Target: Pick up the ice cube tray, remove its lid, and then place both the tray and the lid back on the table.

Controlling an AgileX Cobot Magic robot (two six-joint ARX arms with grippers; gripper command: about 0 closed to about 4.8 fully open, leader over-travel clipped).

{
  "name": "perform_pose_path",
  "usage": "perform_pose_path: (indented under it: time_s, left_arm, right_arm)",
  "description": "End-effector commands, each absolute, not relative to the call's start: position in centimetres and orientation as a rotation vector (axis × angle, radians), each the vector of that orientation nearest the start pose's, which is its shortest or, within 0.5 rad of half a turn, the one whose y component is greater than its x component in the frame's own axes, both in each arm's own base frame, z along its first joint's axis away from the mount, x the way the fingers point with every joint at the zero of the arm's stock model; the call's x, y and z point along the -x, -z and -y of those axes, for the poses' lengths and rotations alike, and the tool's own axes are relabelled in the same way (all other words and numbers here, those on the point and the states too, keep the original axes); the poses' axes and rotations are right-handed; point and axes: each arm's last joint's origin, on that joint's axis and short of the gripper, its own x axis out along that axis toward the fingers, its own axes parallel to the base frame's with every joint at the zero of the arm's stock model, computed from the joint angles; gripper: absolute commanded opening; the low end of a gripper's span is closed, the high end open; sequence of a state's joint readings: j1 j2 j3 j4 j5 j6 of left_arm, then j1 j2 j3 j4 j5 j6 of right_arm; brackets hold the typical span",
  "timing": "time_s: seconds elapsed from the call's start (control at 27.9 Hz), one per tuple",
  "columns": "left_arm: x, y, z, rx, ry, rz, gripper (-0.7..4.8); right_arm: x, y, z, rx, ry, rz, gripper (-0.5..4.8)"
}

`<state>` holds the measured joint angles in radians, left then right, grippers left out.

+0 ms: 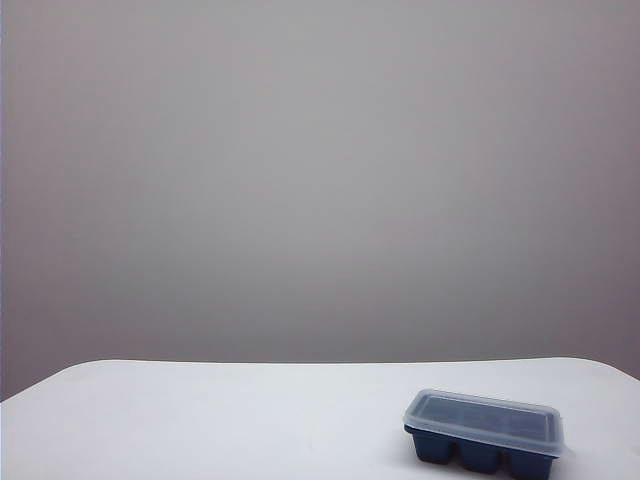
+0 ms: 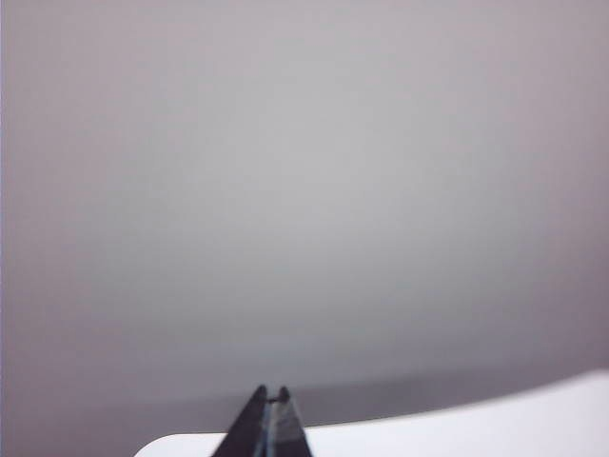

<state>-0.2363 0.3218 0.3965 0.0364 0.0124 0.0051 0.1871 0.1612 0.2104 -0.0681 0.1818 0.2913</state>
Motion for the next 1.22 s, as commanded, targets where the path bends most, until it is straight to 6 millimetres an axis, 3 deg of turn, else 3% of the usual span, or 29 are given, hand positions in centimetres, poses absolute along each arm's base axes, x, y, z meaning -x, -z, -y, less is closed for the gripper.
perform_pose_path:
  time_s: [0.04, 0.21, 0.39, 0.54, 0.72, 1.0, 1.22]
  left_arm:
    - [-11.6, -29.5, 3.3, -0.097, 0.395, 0.091, -0.03]
    - [-14.2, -31.0, 4.3, -0.159, 0.533, 0.024, -0.02]
    - [-17.1, -31.3, 5.0, -0.226, 0.558, -0.06, -0.02]
    - [-19.8, -29.1, 6.1, -0.259, 0.738, -0.177, -0.02]
    - [-21.4, -27.3, 6.9, -0.217, 0.923, -0.229, -0.01]
    - [-23.0, -26.2, 7.7, -0.177, 1.098, -0.183, -0.01]
    - [-23.5, -25.8, 7.9, -0.174, 1.12, -0.169, 0.0]
  right_arm:
    - [-10.4, -23.1, -1.6, -0.277, -0.06, -0.046, -0.03]
    - [-12.1, -24.5, -2.2, -0.24, -0.146, -0.141, -0.03]
    - [-14.8, -24.8, -3.0, -0.23, -0.209, -0.375, -0.02]
    - [-18.4, -22.4, -4.0, -0.252, -0.309, -0.624, -0.02]
    - [-20.5, -20.2, -4.1, -0.299, -0.379, -0.715, -0.01]
    - [-23.3, -16.7, -1.9, -0.457, -0.482, -0.804, 0.03]
    - [-24.8, -12.8, -0.1, -0.621, -0.556, -0.903, 0.64]
